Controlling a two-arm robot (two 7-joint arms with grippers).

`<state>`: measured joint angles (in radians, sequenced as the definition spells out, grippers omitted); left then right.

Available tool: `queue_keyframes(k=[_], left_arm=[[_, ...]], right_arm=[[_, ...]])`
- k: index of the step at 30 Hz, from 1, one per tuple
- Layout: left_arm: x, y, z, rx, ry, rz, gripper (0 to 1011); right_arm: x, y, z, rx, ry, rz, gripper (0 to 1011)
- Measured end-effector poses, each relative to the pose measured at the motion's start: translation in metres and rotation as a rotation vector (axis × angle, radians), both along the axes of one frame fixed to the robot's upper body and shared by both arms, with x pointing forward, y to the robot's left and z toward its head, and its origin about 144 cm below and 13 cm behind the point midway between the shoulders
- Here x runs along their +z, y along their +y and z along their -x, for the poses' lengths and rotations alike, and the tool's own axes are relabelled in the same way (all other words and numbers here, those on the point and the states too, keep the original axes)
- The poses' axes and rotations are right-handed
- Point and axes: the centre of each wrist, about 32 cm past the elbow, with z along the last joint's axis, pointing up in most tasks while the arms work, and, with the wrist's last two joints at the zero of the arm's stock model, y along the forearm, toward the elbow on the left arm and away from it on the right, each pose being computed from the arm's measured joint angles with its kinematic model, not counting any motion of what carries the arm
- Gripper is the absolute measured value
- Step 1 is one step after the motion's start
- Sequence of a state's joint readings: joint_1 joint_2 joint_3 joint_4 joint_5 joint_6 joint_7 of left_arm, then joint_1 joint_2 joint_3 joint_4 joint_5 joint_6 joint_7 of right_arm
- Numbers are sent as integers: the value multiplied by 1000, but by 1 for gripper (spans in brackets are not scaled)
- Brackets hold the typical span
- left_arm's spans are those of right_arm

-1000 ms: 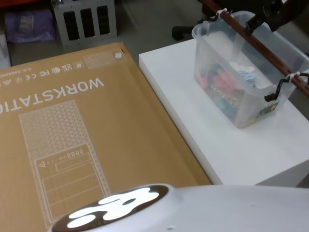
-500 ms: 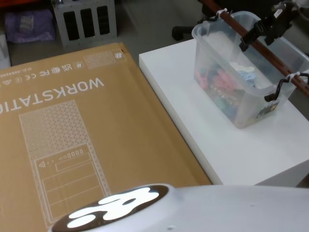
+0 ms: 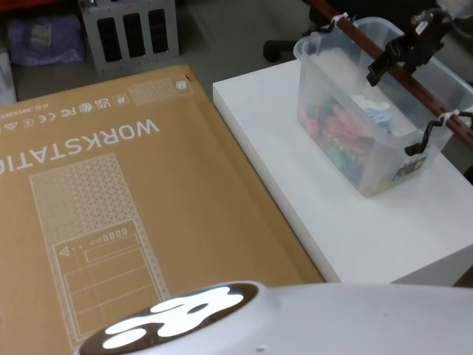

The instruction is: Use one hand to grasp the basket and place it at the designated location.

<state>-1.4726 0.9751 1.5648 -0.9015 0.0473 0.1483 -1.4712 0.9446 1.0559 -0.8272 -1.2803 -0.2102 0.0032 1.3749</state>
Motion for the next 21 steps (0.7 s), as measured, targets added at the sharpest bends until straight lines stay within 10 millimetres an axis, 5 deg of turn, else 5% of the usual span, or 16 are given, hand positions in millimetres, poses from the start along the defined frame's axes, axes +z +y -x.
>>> queue_keyframes(k=[21], left_arm=[[0,0,0,0,0,0,0]], right_arm=[[0,-8,3,-44,-8,-14,248]])
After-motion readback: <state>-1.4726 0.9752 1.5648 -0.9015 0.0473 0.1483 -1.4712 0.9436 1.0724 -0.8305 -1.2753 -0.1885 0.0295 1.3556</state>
